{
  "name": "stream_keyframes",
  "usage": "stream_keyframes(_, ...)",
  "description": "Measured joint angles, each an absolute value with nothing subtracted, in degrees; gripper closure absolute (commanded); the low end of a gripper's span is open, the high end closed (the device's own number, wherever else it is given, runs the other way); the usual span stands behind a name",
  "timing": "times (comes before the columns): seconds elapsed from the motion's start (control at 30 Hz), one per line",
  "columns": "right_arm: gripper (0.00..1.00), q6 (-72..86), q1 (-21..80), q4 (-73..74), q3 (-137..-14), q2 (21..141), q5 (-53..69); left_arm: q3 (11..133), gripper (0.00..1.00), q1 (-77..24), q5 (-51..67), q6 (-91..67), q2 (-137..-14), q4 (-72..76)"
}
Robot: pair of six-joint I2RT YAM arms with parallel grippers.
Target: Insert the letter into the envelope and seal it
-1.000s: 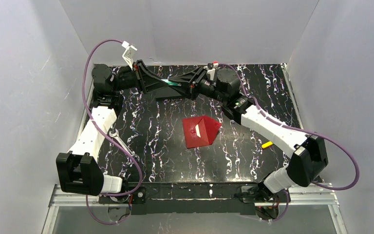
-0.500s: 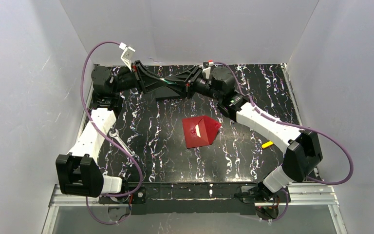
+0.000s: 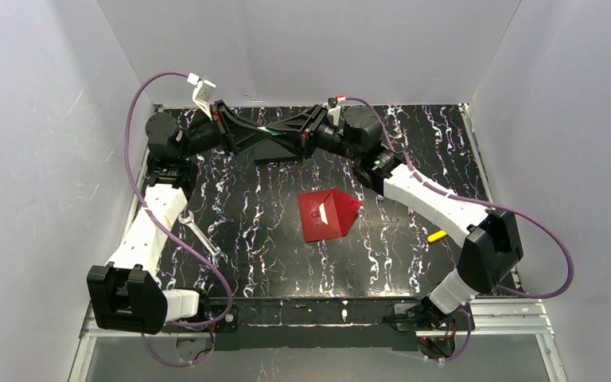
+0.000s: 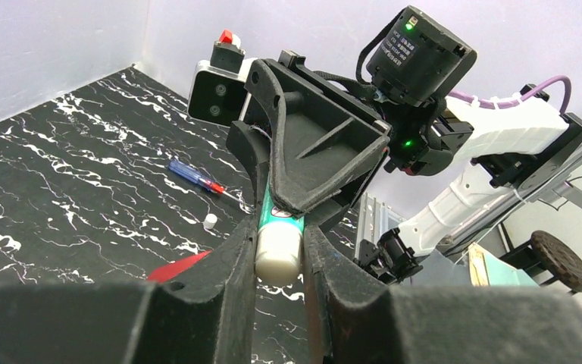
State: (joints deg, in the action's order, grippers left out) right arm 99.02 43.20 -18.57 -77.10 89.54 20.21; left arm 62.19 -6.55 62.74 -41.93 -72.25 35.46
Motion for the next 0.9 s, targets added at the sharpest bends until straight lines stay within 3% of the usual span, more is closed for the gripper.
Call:
stream_keyframes(0.1,0.99,98.43,43.20,-18.55,-77.10,89.58,20.34,62.17,0.39,-6.55,62.61,-41.34,-72.10,34.87)
stream_keyframes(0.2,0.99,94.65,43.44,-17.93,-77.10,89.58,20.27,61.65,0.19,-6.61,61.78,-40.36,-71.44,32.93)
stream_keyframes(0.3,0.99,88.05,43.53,-15.79,-77.06,89.36,19.38,60.05,0.11,-6.59,61.45,-39.11,-69.84,29.41)
stream_keyframes(0.53,0.99,62.57,42.48,-9.13,-71.16,82.89,11.05,52.14,0.08,-4.03,59.83,-36.84,-61.89,21.54)
stream_keyframes(0.63,0.99,48.95,42.17,-8.62,-65.54,78.06,6.90,49.10,0.12,-3.18,58.26,-36.36,-58.02,18.70)
stream_keyframes(0.73,0.99,37.39,42.13,-7.92,-63.61,76.53,5.30,48.34,0.19,-3.09,56.77,-36.03,-56.01,15.22)
stream_keyframes(0.8,0.99,31.46,42.13,-7.03,-63.33,76.53,4.08,48.56,0.37,-3.11,55.51,-35.46,-55.70,11.53)
stream_keyframes(0.9,0.99,25.71,42.24,-3.75,-63.24,76.93,0.27,50.59,0.45,-3.11,53.91,-34.81,-58.63,3.44)
